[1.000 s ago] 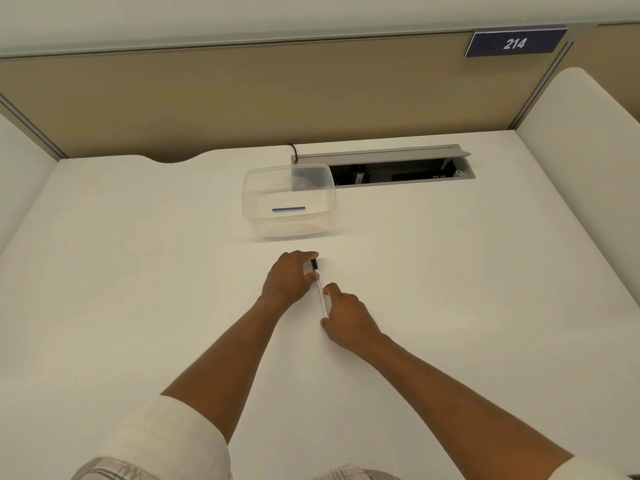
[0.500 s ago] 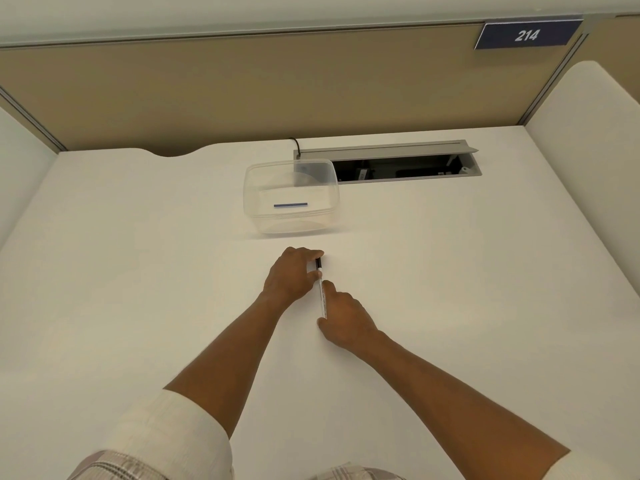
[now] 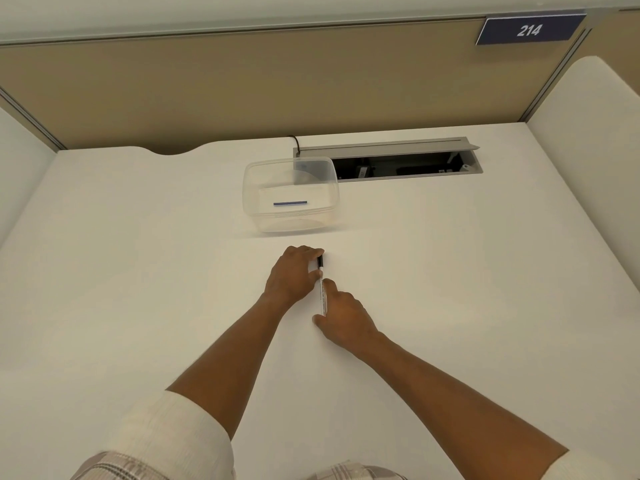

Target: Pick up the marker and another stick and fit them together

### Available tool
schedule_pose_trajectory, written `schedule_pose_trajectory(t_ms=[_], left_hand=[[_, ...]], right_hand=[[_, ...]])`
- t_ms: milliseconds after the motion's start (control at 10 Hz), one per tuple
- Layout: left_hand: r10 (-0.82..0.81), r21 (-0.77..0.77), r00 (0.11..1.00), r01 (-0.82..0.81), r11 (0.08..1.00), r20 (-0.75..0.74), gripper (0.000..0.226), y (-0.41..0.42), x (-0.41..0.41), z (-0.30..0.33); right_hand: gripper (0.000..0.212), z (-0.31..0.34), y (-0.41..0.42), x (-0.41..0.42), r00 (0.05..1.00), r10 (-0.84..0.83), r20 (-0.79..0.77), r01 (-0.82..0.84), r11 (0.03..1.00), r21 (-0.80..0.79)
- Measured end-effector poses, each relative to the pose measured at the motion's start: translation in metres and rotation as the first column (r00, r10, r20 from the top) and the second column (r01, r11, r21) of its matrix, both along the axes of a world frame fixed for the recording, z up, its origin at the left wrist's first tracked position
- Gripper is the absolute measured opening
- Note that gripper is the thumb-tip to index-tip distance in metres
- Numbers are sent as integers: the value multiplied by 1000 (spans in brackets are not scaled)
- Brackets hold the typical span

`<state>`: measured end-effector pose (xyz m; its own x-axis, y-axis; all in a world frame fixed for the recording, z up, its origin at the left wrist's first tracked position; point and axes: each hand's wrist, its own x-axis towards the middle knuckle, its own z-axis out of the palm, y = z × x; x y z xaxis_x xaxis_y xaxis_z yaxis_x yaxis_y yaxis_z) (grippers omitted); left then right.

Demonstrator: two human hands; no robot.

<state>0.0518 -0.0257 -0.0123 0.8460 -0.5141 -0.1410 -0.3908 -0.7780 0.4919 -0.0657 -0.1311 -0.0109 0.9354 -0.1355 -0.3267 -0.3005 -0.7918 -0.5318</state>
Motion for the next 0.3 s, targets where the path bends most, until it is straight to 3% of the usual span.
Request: schedule_pose_trajectory(t_ms=[300], left_hand=[[36,-22,999,-36,999,-13,52,9,-4,0]], right_hand=[[48,3,-2,-3,993,-99,60,95,993,75]])
